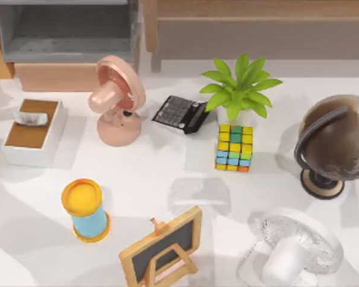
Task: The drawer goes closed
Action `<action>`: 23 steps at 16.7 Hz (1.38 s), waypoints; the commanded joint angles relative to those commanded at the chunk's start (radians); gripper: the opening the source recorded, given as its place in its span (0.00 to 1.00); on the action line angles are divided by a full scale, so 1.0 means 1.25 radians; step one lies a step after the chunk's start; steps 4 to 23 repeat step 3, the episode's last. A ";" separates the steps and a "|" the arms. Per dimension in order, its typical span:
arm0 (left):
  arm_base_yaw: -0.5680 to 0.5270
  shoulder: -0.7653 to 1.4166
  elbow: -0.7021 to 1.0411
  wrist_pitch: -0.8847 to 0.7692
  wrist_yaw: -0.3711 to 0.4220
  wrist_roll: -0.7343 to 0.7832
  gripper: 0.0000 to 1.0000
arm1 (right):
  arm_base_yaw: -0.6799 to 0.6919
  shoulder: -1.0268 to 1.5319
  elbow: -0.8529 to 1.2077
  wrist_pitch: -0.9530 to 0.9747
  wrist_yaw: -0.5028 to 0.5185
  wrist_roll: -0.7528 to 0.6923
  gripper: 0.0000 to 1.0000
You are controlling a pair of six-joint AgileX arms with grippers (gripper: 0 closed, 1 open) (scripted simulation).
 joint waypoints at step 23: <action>0.000 0.000 0.000 0.000 0.000 0.000 1.00 | 0.000 0.000 0.000 0.000 0.000 0.000 1.00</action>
